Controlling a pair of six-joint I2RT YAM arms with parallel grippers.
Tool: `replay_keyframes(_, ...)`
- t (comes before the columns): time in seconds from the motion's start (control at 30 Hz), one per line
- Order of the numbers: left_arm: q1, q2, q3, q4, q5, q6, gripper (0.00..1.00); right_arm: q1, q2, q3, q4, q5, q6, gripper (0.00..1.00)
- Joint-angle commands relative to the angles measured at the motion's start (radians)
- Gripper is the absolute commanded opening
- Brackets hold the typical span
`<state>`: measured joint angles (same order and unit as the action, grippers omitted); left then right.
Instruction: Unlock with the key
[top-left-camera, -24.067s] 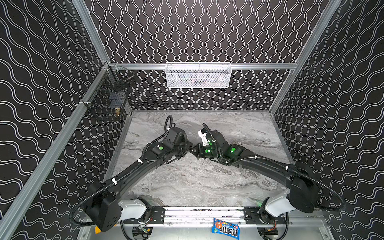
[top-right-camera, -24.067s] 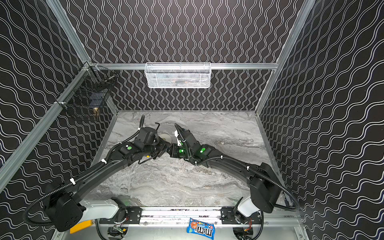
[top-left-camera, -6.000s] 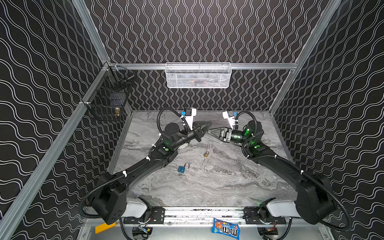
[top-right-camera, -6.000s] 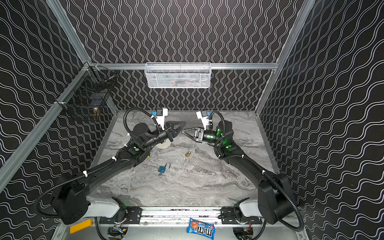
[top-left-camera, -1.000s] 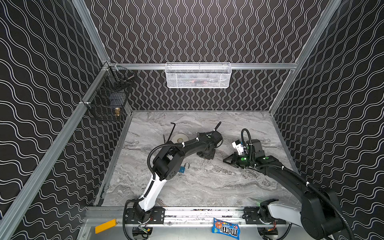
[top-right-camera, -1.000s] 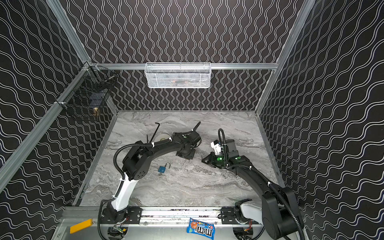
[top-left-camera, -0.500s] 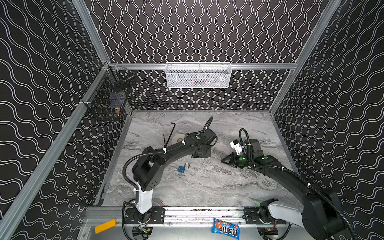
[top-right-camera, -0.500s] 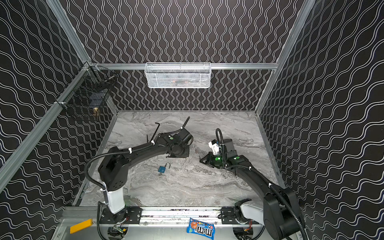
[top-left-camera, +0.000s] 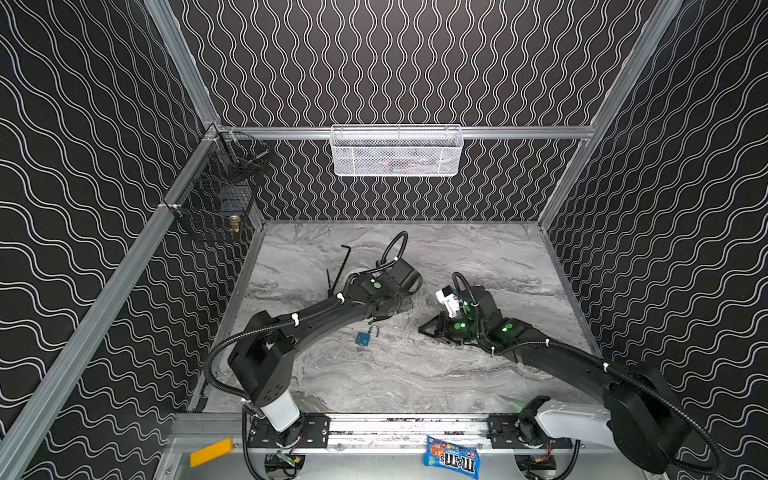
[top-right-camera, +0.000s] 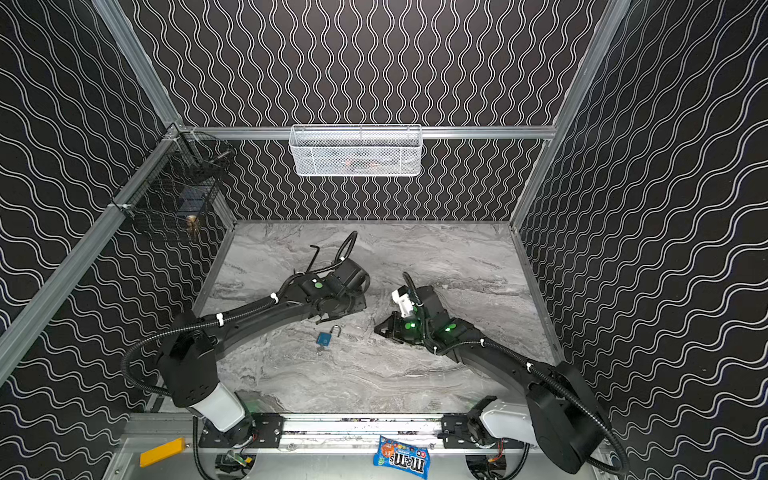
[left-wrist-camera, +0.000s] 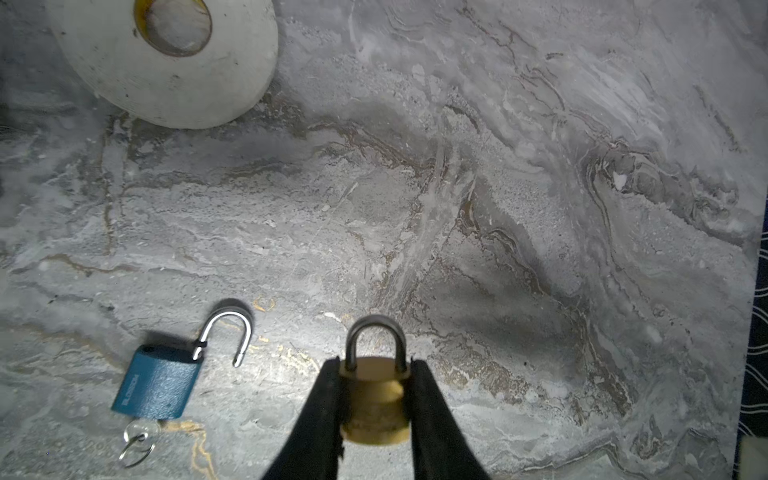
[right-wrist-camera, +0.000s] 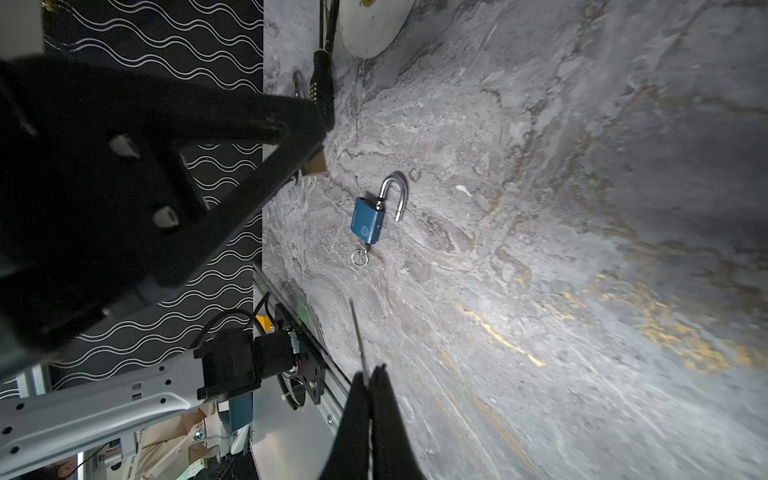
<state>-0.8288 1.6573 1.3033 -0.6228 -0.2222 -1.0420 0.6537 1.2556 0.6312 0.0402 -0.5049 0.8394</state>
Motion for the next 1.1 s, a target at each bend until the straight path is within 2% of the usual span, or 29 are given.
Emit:
replay_keyframes(0.0,0.0,-0.013,-0.004,0.009,-0.036,-0.052,0.1,0.03,0.031,0.014,0.141,0.048,0.075,0.0)
replay_keyframes(0.47,0.0,-0.036,-0.021,0.031,-0.01,-0.072,0.06,0.076,0.163,0.077,0.244,0.043,0.112,0.0)
replay_keyframes(1.07,0.0,-0.048,-0.019,0.035,0.005,-0.058,0.02,0.074,0.207,0.087,0.257,0.036,0.109,0.0)
